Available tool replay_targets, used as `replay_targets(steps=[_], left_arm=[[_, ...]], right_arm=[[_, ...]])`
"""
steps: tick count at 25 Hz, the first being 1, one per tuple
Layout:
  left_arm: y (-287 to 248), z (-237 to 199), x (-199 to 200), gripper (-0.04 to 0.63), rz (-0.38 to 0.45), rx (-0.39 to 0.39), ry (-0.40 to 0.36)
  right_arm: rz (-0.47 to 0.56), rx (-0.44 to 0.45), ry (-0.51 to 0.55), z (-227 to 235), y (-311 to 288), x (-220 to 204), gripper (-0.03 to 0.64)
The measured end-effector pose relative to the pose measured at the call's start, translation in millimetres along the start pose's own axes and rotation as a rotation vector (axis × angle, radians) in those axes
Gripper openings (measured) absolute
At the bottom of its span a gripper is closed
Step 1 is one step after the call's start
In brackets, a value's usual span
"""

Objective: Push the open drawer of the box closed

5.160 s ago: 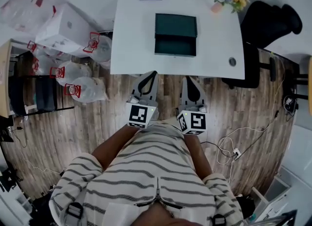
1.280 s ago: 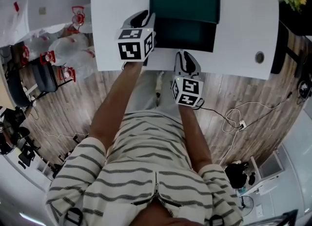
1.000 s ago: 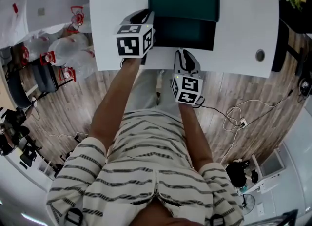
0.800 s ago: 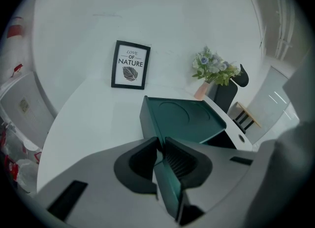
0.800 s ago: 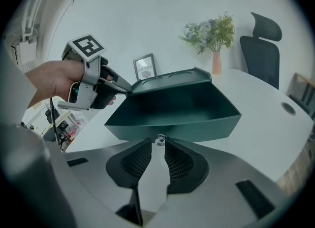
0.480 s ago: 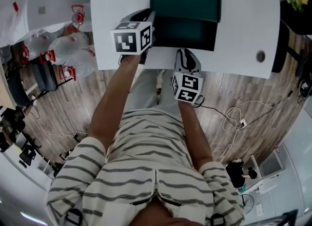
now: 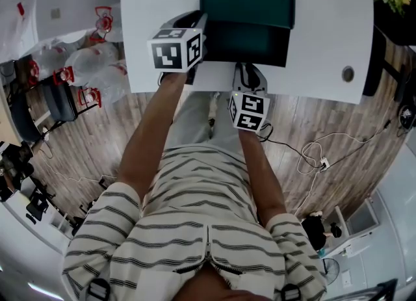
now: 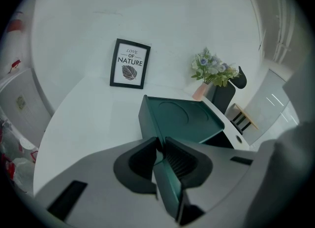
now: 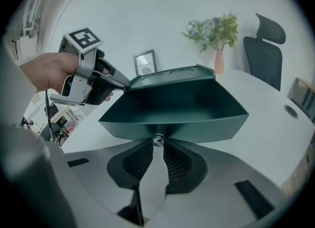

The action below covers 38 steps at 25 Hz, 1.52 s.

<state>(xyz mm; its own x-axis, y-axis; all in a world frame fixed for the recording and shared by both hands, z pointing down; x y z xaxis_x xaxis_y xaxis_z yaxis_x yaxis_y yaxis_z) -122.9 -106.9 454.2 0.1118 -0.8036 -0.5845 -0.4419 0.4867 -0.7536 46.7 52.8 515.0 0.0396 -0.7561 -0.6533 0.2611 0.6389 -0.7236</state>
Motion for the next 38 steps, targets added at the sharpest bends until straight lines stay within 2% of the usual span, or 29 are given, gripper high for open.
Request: replay_targets(steps=[17,28,38], left_arm=[[0.1,-3.0,-1.1,0.057,0.0,-0.014,0.012],[-10.3,-6.7,-6.7,0.057,0.03,-0.044,0.03],[-6.0,-6.4,-3.5,0.058,0.025,-0.035,0.027]], right_arm=[[0.007,0.02,-0.008,1.0,1.5,6.9,0.074],[0.008,0.028,-0.003,6.1,-3.9,15.3,0.074],[0.005,0.029,0.007,6.1,-8.9,21.9,0.074]])
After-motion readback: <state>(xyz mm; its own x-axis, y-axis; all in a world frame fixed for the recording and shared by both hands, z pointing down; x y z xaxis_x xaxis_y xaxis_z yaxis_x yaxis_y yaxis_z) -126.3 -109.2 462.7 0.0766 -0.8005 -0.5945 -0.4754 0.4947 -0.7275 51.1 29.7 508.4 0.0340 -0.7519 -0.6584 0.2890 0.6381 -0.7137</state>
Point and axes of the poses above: the fingertips, and each gripper's own axes: y backward along the fingers, z to its right, x out of its top, the point moved 9 cm from there along y, backward along the fingers, and after that the axes turned 2 degrees about -z, right-handed, at the moved point
